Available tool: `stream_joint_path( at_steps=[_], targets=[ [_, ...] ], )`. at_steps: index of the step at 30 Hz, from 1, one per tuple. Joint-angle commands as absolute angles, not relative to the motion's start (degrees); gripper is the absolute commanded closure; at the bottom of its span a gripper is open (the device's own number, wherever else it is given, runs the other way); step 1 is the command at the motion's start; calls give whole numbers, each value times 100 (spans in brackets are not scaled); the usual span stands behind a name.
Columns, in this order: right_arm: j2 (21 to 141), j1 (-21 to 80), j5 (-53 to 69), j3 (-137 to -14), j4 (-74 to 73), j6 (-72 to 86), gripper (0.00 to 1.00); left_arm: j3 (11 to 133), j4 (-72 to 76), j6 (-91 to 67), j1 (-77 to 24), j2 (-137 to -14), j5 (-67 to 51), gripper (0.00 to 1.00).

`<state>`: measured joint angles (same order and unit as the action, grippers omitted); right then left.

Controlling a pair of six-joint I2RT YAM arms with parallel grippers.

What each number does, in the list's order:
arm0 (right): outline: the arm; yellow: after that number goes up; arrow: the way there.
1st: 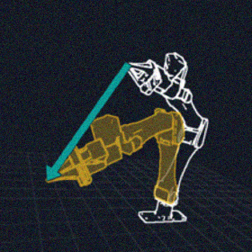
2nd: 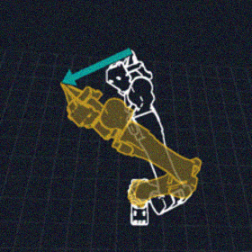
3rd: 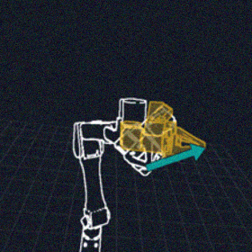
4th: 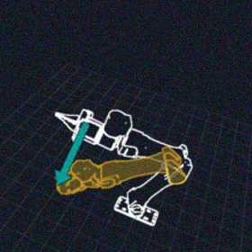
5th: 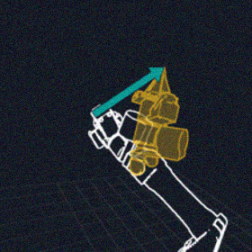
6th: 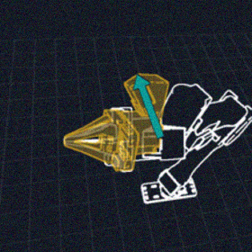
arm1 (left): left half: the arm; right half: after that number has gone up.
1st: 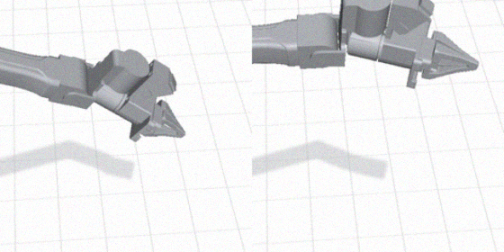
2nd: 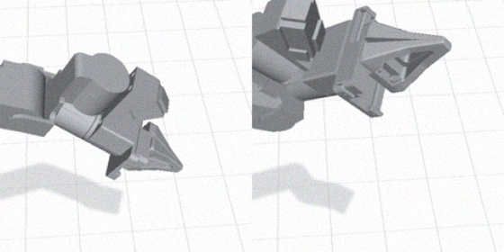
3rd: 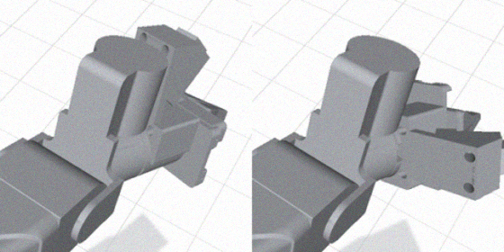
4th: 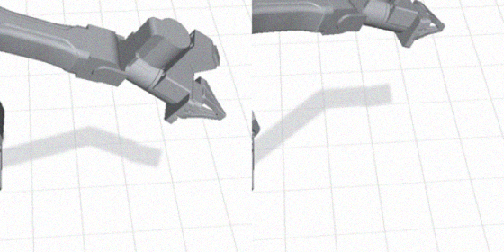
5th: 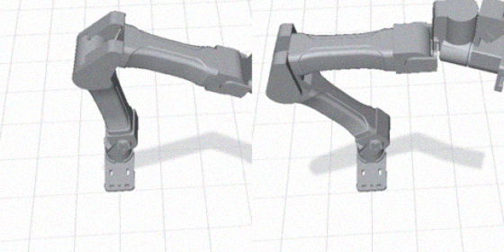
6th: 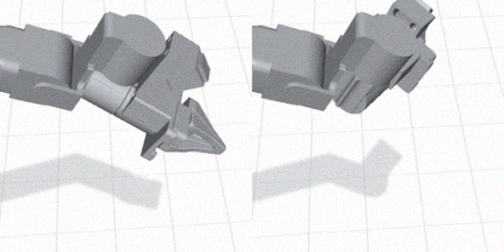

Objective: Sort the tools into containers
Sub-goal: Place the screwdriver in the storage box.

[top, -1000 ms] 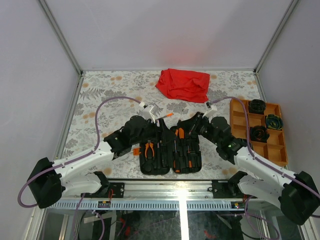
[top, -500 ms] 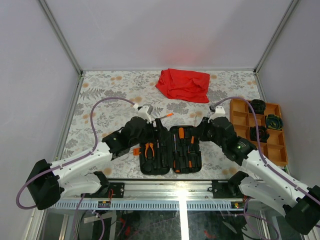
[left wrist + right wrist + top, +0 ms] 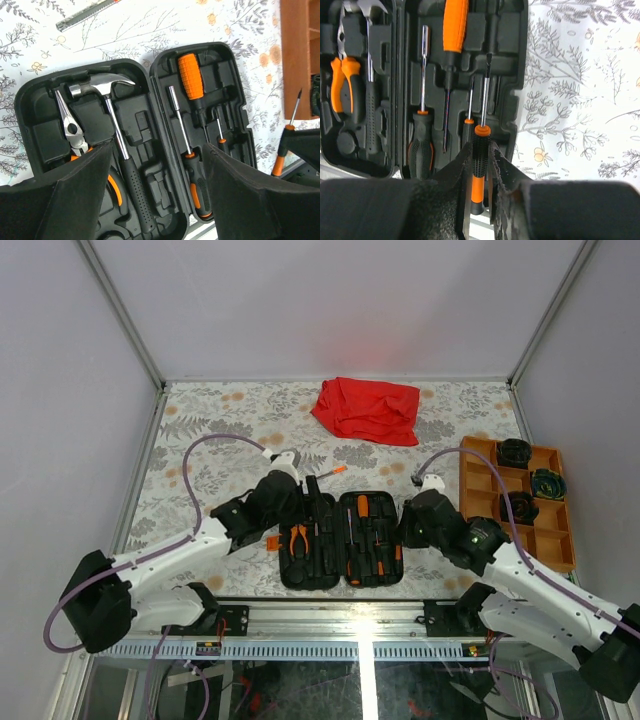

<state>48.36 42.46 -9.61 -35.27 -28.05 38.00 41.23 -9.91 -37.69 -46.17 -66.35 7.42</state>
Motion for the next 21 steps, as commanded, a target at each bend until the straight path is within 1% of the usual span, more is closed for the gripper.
stream_joint_path(
  at_steps=[1, 21],
  targets=[
    [4799, 4628, -1367, -3480, -3114, 4151, 100, 4280, -771, -3812, -4588, -6960, 573, 29],
    [5399, 4886, -993, -2892, -2225, 4248, 100, 4314, -575, -3848, -4601, -7472, 137, 29]
  ],
)
